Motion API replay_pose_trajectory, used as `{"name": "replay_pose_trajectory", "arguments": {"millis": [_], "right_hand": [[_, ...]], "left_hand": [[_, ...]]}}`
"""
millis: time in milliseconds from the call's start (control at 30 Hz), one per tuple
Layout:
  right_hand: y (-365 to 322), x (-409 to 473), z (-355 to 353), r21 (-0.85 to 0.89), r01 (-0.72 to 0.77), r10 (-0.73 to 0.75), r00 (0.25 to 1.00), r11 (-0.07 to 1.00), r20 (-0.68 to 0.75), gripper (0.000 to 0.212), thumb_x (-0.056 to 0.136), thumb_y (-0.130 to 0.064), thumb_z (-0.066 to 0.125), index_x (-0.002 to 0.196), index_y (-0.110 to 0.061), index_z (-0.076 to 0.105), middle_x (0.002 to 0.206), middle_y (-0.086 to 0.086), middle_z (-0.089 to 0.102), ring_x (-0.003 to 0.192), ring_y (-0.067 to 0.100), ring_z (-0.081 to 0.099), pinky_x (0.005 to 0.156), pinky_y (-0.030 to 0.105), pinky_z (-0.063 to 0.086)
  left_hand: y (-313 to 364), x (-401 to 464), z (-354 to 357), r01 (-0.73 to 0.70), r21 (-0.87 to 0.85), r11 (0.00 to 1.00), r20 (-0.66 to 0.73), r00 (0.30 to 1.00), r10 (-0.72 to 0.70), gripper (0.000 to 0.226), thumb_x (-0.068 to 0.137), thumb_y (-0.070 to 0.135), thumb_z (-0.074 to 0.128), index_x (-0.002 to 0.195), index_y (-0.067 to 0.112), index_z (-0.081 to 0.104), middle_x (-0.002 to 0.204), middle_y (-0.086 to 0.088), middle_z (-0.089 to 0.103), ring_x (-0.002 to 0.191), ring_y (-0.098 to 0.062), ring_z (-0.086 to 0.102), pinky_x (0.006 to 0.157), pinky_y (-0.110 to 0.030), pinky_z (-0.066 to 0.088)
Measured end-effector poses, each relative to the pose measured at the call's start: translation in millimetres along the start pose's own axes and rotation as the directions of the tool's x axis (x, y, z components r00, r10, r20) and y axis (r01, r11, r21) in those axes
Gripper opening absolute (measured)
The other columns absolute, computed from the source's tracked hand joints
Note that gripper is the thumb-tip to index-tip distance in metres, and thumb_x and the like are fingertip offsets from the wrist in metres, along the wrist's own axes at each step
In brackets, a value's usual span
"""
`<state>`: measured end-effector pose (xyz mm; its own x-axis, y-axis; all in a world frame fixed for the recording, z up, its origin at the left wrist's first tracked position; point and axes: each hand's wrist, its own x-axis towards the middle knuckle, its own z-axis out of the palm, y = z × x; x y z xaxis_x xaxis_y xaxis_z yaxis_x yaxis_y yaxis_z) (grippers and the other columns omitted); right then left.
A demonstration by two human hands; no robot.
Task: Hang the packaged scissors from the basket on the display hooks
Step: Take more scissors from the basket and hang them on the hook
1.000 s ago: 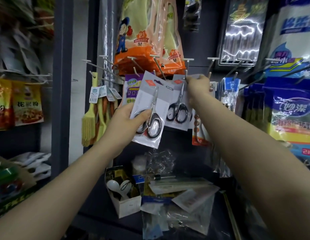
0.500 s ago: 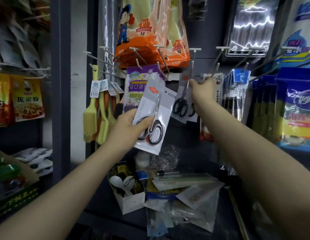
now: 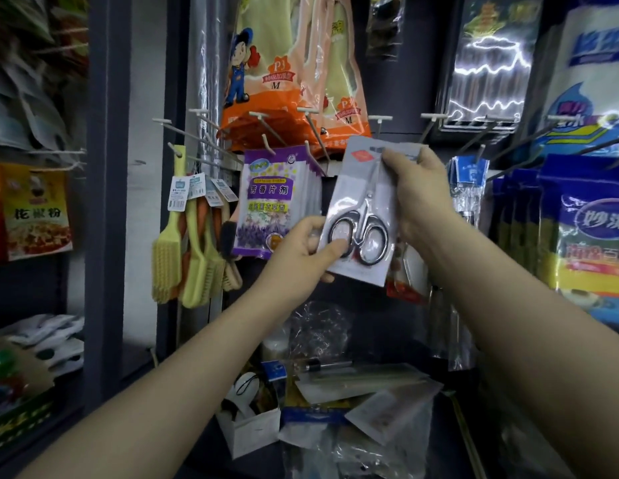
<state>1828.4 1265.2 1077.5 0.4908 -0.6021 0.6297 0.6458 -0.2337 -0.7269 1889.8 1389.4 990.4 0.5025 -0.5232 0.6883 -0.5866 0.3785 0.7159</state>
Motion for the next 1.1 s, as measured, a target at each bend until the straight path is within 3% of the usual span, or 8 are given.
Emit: {"name": "replay_pose_trajectory", "arguments": {"millis": [133, 333, 433, 500, 600, 733, 967, 1100], "right_hand": [[-6, 31, 3, -0.067, 0.029, -0.035, 0.994, 0.997, -0.099, 0.022, 0.086, -0.014, 0.058, 0.066, -0.018, 0.051, 0.066, 0.003, 0.064, 0.056, 0.015, 0.065, 0.066, 0.035, 0.058], [9, 54, 15, -0.227, -0.019, -0.014, 0.990, 0.974, -0.140, 0.023, 0.083, -0.016, 0.058, 0.063, -0.018, 0.047, 0.082, 0.015, 0.060, 0.077, 0.026, 0.059, 0.083, 0.057, 0.054], [15, 55, 15, -0.289, -0.036, -0.020, 0.982, 0.957, -0.189, 0.026, 0.091, -0.016, 0.049, 0.066, -0.021, 0.047, 0.076, 0.007, 0.058, 0.084, 0.028, 0.060, 0.078, 0.043, 0.056], [23, 56, 13, -0.312, -0.048, -0.015, 0.980, 0.949, -0.197, 0.012, 0.096, -0.019, 0.046, 0.093, -0.018, 0.058, 0.093, 0.007, 0.062, 0.095, 0.028, 0.057, 0.078, 0.034, 0.049], [39, 58, 8, -0.371, -0.094, 0.007, 0.973, 0.924, -0.231, 0.048, 0.097, -0.027, 0.045, 0.139, -0.004, 0.038, 0.135, 0.016, 0.052, 0.110, 0.028, 0.055, 0.088, 0.034, 0.044], [48, 67, 8, -0.359, -0.199, 0.094, 0.952, 0.912, -0.291, 0.045, 0.097, -0.028, 0.047, 0.135, -0.004, 0.041, 0.129, 0.014, 0.056, 0.111, 0.030, 0.057, 0.074, 0.027, 0.036], [56, 43, 11, -0.461, -0.247, 0.146, 0.959, 0.852, -0.244, 0.040, 0.090, -0.026, 0.051, 0.121, -0.001, 0.055, 0.120, 0.019, 0.062, 0.111, 0.035, 0.059, 0.092, 0.038, 0.048], [58, -13, 1, -0.369, -0.288, 0.229, 0.953, 0.884, -0.198, 0.047, 0.078, -0.038, 0.058, 0.117, -0.012, 0.050, 0.106, 0.014, 0.059, 0.096, 0.029, 0.058, 0.071, 0.034, 0.043]], "left_hand": [[10, 13, 5, -0.007, 0.015, 1.000, -0.009, 1.000, 0.007, 0.019, 0.089, 0.017, 0.053, 0.090, 0.035, 0.046, 0.088, 0.007, 0.066, 0.064, -0.004, 0.062, 0.055, -0.020, 0.050], [2, 19, -1, -0.005, 0.268, 0.963, -0.175, 0.983, 0.053, 0.042, 0.087, 0.025, 0.055, 0.127, 0.023, 0.041, 0.116, 0.006, 0.051, 0.089, -0.001, 0.051, 0.076, -0.019, 0.044], [-3, 17, -4, -0.023, 0.359, 0.933, -0.187, 0.978, 0.096, 0.040, 0.087, 0.023, 0.054, 0.126, 0.021, 0.044, 0.124, 0.002, 0.051, 0.101, -0.011, 0.053, 0.088, -0.029, 0.044], [-4, 15, -6, -0.035, 0.424, 0.905, -0.186, 0.975, 0.125, 0.036, 0.087, 0.021, 0.053, 0.123, 0.021, 0.047, 0.124, 0.002, 0.052, 0.100, -0.010, 0.054, 0.083, -0.023, 0.041], [-4, 11, -10, -0.094, 0.514, 0.852, -0.142, 0.971, 0.193, 0.022, 0.087, 0.016, 0.053, 0.108, 0.022, 0.055, 0.115, 0.004, 0.053, 0.092, -0.003, 0.054, 0.070, -0.006, 0.040], [3, 4, -18, -0.182, 0.620, 0.763, -0.040, 0.964, 0.262, 0.014, 0.085, 0.010, 0.055, 0.094, 0.019, 0.062, 0.100, 0.003, 0.055, 0.083, -0.008, 0.054, 0.070, -0.008, 0.038], [18, -15, -29, -0.219, 0.683, 0.697, 0.039, 0.963, 0.265, 0.017, 0.085, 0.011, 0.054, 0.099, 0.013, 0.062, 0.084, 0.018, 0.048, 0.079, 0.000, 0.051, 0.066, -0.010, 0.037], [19, -44, -33, -0.187, 0.645, 0.741, 0.049, 0.978, 0.204, 0.019, 0.086, 0.012, 0.053, 0.103, 0.014, 0.061, 0.097, 0.004, 0.056, 0.088, -0.008, 0.055, 0.069, -0.006, 0.039]]}}
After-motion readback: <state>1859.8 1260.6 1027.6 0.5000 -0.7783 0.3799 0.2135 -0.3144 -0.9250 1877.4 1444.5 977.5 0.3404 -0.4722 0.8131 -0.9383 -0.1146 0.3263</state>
